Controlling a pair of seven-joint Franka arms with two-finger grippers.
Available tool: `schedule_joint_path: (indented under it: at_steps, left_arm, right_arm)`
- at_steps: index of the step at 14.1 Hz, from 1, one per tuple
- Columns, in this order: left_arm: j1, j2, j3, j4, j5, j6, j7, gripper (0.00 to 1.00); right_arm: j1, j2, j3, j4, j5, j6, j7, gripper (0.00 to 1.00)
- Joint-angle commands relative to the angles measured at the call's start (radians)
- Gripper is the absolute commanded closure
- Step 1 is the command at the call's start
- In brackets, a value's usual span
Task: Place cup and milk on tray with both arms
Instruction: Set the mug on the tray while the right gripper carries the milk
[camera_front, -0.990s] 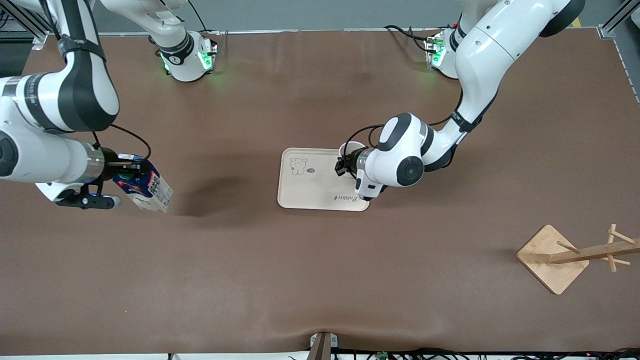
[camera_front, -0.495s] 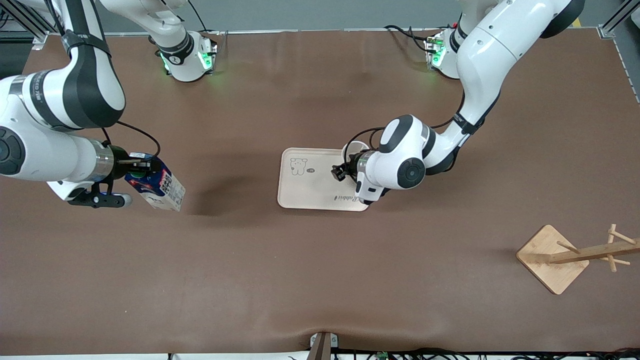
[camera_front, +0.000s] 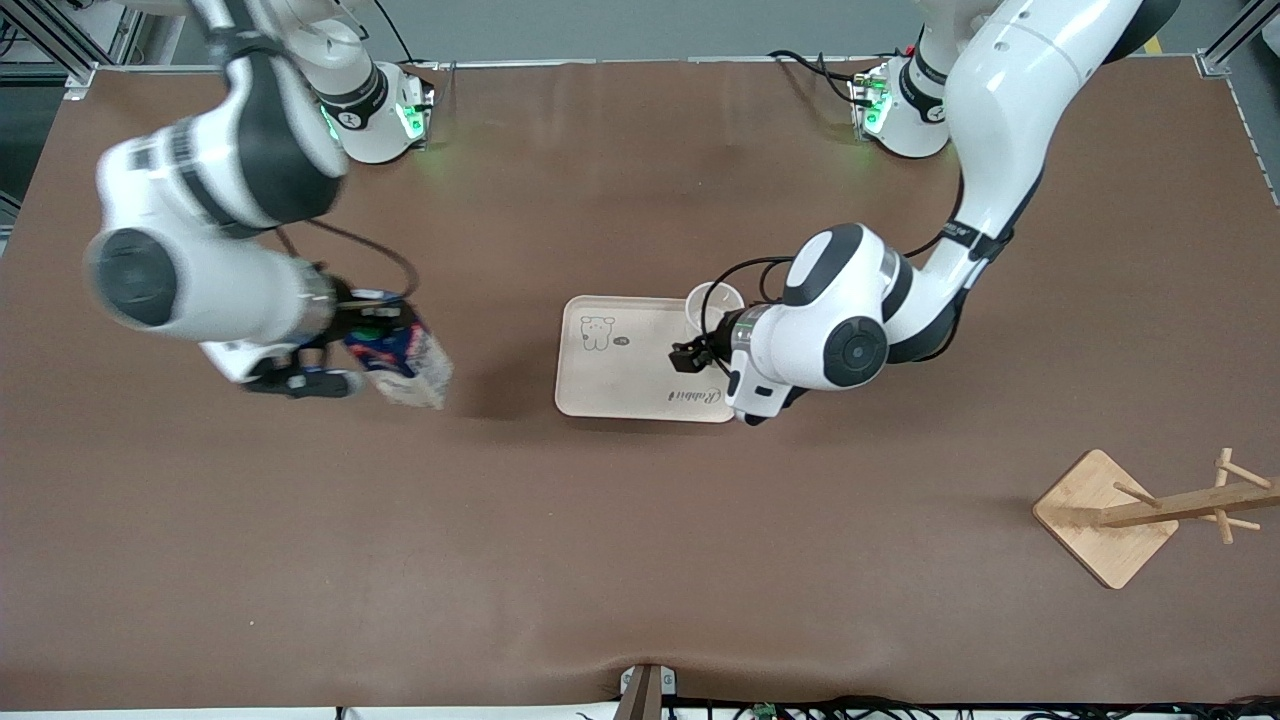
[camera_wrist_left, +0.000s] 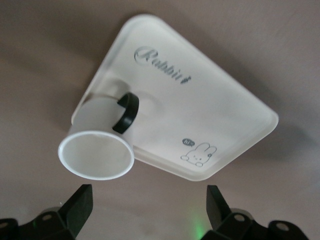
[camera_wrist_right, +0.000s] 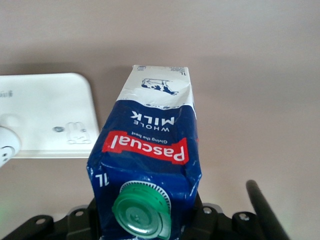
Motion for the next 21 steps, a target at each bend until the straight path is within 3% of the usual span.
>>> schedule_joint_path:
  at_steps: [1, 4, 7, 9, 14, 21]
  left_arm:
    - [0.053, -0.102, 0.000, -0.011, 0.093, -0.047, -0.015, 0.00]
    - [0.094, -0.187, 0.000, -0.011, 0.248, -0.090, -0.006, 0.00]
    - [0.134, -0.239, -0.002, 0.011, 0.363, -0.172, 0.053, 0.00]
    - [0.186, -0.250, -0.005, 0.062, 0.363, -0.255, 0.126, 0.00]
    - [0.302, -0.314, -0.006, 0.113, 0.362, -0.421, 0.372, 0.00]
    - [0.346, -0.414, -0.002, 0.114, 0.360, -0.516, 0.431, 0.00]
  right_arm:
    - [0.095, 0.110, -0.011, 0.133, 0.008, -0.015, 0.072, 0.96]
    - [0.187, 0.199, -0.011, 0.208, 0.007, 0.005, 0.167, 0.96]
    - [0.233, 0.268, -0.008, 0.220, 0.045, 0.115, 0.215, 0.97]
    - [0.248, 0.320, -0.009, 0.248, 0.114, 0.126, 0.214, 0.97]
    - [0.284, 0.365, -0.011, 0.250, 0.110, 0.125, 0.206, 0.92]
    - [0.276, 0.365, -0.011, 0.245, 0.114, 0.022, 0.207, 0.89]
